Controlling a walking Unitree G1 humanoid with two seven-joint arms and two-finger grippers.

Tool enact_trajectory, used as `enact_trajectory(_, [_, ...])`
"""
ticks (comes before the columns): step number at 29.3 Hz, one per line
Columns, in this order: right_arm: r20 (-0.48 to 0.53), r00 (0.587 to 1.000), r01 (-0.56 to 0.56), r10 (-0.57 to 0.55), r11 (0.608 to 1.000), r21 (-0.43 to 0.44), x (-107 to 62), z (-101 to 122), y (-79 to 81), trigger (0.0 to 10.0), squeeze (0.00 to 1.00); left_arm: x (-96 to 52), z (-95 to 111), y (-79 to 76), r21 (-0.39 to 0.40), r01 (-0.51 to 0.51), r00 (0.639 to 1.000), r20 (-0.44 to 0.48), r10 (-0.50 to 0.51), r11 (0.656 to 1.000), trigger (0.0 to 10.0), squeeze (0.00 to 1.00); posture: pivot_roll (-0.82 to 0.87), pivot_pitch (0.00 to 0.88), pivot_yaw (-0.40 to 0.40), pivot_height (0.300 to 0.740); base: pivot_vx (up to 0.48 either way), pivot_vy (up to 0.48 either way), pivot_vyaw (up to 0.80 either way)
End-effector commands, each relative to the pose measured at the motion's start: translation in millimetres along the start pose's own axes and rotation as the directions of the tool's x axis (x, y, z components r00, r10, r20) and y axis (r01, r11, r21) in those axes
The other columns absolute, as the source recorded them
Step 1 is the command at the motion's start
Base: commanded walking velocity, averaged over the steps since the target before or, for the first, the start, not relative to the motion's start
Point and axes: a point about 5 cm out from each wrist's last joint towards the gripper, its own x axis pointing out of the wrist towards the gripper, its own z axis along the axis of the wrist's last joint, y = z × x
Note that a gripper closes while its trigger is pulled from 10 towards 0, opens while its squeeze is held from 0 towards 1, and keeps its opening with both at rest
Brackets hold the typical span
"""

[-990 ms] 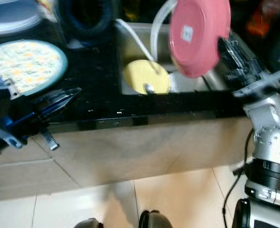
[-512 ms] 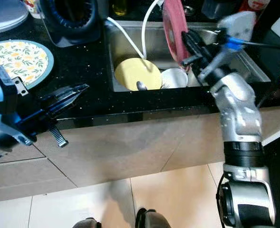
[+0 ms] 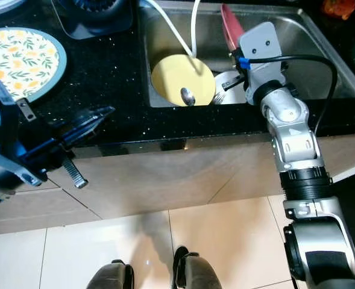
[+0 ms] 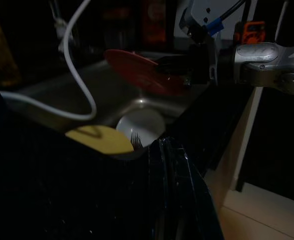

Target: Kitchen organization

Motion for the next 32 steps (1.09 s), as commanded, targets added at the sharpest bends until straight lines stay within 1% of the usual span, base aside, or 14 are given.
enact_trajectory(1, [-0.005, 1.0, 0.012, -0.012, 0.998, -0.058, 1.0, -0.1, -3.1, 0.0, 0.0, -1.1, 4.1, -5.8, 0.0, 0.027, 1.0, -0.003, -0.027, 1.0, 10.0, 0.0, 0.15, 0.351, -0.085, 0.74, 0.0, 0.0, 0.0])
enact_trajectory(6, [-0.001, 1.0, -0.028, 0.028, 0.993, -0.118, 9.2, 4.5, 2.4, 0.0, 0.0, -4.1, 5.3, -7.3, 0.004, 0.021, 0.999, -0.024, -0.021, 1.0, 10.0, 0.0, 0.15, 0.373, -0.09, 0.74, 0.0, 0.0, 0.0])
enact_trajectory(7, [0.003, 0.998, -0.065, 0.066, 0.986, -0.152, 14.9, 7.5, 8.1, 0.0, 0.0, -5.6, 6.3, -8.0, 0.005, 0.015, 0.999, -0.031, -0.015, 1.0, 10.0, 0.0, 0.15, 0.391, -0.096, 0.74, 0.0, 0.0, 0.0])
enact_trajectory(11, [0.005, 0.994, -0.11, 0.113, 0.976, -0.189, 22.7, 10.9, 16.6, 0.0, 0.0, -7.5, 7.3, -8.3, 0.007, 0.007, 0.999, -0.041, -0.007, 1.0, 10.0, 0.0, 0.15, 0.399, -0.101, 0.74, 0.0, 0.0, 0.0])
enact_trajectory(15, [-0.021, 0.978, -0.207, 0.21, 0.938, -0.278, 37.9, 17.2, 35.8, 0.0, 0.0, -11.0, 9.0, -11.6, 0.006, 0.002, 0.998, -0.06, -0.002, 1.0, 10.0, 0.0, 0.16, 0.42, -0.107, 0.74, 0.0, 0.0, 0.0])
enact_trajectory(18, [-0.032, 0.974, -0.221, 0.222, 0.928, -0.3, 41.2, 18.4, 38.3, 0.0, 0.0, -11.5, 10.0, -12.5, 0.005, 0.001, 0.998, -0.061, -0.001, 1.0, 10.0, 0.0, 0.17, 0.422, -0.11, 0.74, 0.0, 0.0, 0.0])
enact_trajectory(20, [-0.071, 0.968, -0.248, 0.239, 0.892, -0.379, 50.5, 21.8, 42.2, 0.9, 0.0, -12.5, 11.1, -12.9, 0.004, 0.0, 0.998, -0.069, 0.0, 1.0, 10.0, 0.0, 0.16, 0.431, -0.109, 0.74, 0.0, 0.0, 0.0])
enact_trajectory(23, [-0.104, 0.964, -0.267, 0.246, 0.868, -0.419, 56.1, 23.1, 43.1, 0.8, 0.0, -12.9, 11.3, -12.9, 0.003, -0.001, 0.997, -0.074, 0.001, 1.0, 10.0, 0.0, 0.16, 0.431, -0.109, 0.74, 0.0, 0.0, 0.0])
enact_trajectory(24, [-0.125, 0.962, -0.275, 0.244, 0.855, -0.44, 59.9, 24.8, 42.4, 0.5, 0.0, -12.9, 11.6, -13.1, 0.002, -0.002, 0.997, -0.076, 0.002, 1.0, 10.0, 0.0, 0.16, 0.435, -0.11, 0.74, 0.0, 0.0, 0.0])
enact_trajectory(27, [-0.138, 0.961, -0.278, 0.242, 0.848, -0.451, 62.2, 25.9, 41.7, 0.5, 0.0, -12.9, 11.8, -13.2, 0.001, -0.002, 0.997, -0.076, 0.002, 1.0, 10.0, 0.0, 0.16, 0.435, -0.11, 0.74, 0.0, 0.0, 0.0])
enact_trajectory(29, [-0.175, 0.953, -0.303, 0.248, 0.814, -0.495, 68.1, 29.0, 41.1, 0.0, 0.0, -12.7, 12.4, -13.3, 0.0, -0.002, 0.997, -0.078, 0.002, 1.0, 10.0, 0.0, 0.16, 0.431, -0.111, 0.74, 0.0, 0.0, 0.0])
enact_trajectory(30, [-0.175, 0.953, -0.303, 0.248, 0.814, -0.495, 68.1, 29.0, 41.1, 0.0, 0.0, -12.7, 12.4, -13.3, 0.0, -0.002, 0.997, -0.078, 0.002, 1.0, 10.0, 0.0, 0.16, 0.431, -0.111, 0.74, 0.0, 0.0, 0.0])
enact_trajectory(31, [-0.189, 0.949, -0.315, 0.253, 0.798, -0.515, 70.4, 30.3, 41.0, 0.2, 0.0, -12.5, 12.5, -13.2, -0.001, -0.003, 0.997, -0.08, 0.003, 1.0, 10.0, 0.0, 0.17, 0.427, -0.111, 0.74, 0.0, 0.0, 0.0])
enact_trajectory(32, [-0.198, 0.946, -0.323, 0.255, 0.786, -0.527, 71.7, 31.2, 40.9, 2.9, 0.0, -12.3, 12.6, -13.1, -0.003, -0.004, 0.997, -0.081, 0.003, 1.0, 10.0, 0.0, 0.17, 0.427, -0.111, 0.74, 0.0, 0.0, 0.0])
